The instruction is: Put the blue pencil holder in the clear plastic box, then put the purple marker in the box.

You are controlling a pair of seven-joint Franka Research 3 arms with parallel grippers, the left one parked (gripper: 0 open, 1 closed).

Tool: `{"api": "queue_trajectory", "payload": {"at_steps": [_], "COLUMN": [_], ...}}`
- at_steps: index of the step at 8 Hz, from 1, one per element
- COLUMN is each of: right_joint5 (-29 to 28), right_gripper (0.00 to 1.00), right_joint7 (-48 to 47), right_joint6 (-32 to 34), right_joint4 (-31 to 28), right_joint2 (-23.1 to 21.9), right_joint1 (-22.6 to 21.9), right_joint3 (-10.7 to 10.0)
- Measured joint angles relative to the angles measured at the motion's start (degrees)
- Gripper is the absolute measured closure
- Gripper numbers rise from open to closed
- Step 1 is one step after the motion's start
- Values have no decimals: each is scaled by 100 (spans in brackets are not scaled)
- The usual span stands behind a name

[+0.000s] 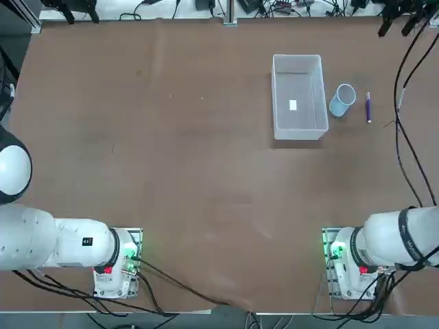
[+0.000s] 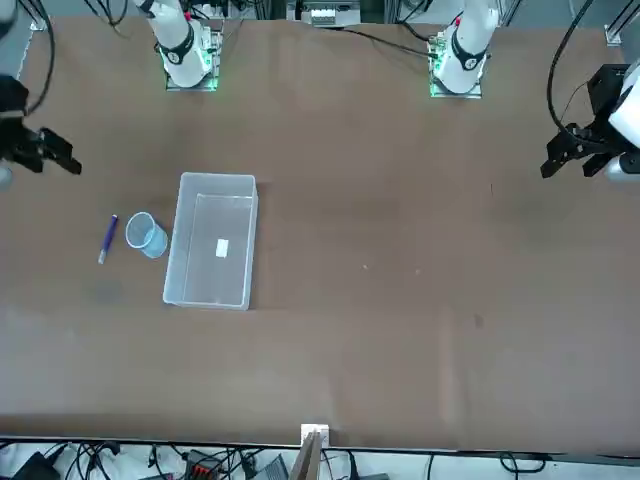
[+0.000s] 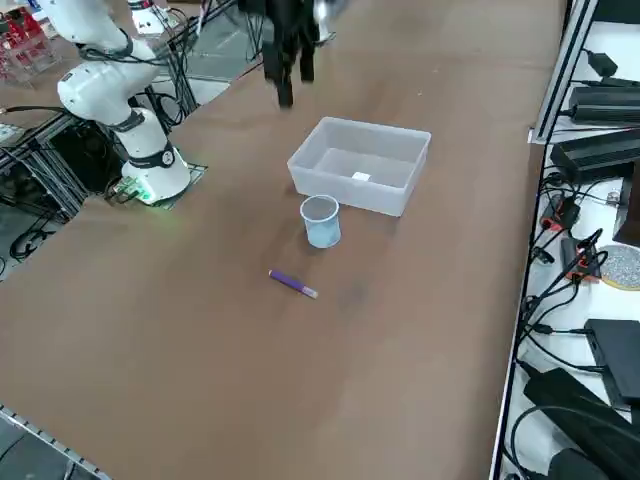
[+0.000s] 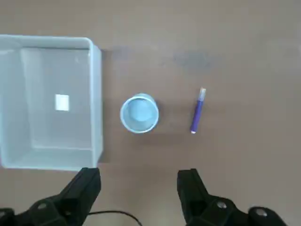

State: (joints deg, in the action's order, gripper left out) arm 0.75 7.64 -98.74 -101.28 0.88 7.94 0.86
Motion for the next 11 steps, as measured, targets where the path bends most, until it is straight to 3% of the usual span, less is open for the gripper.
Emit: {"api": "queue_trajectory", "payload": {"at_steps": [5,8,11], "right_joint5": [-1,-1,-1], "right_gripper": [1,2,10], "right_joint7": [170,170,171], "right_joint6": [-2822,-3752,-4050], "right_joint4": [-2124,-2319,-2308], "right_joint2": [349,1008,1508], "right_joint1": [152,157,157], "right_joint3": [-19,-18,-17]}}
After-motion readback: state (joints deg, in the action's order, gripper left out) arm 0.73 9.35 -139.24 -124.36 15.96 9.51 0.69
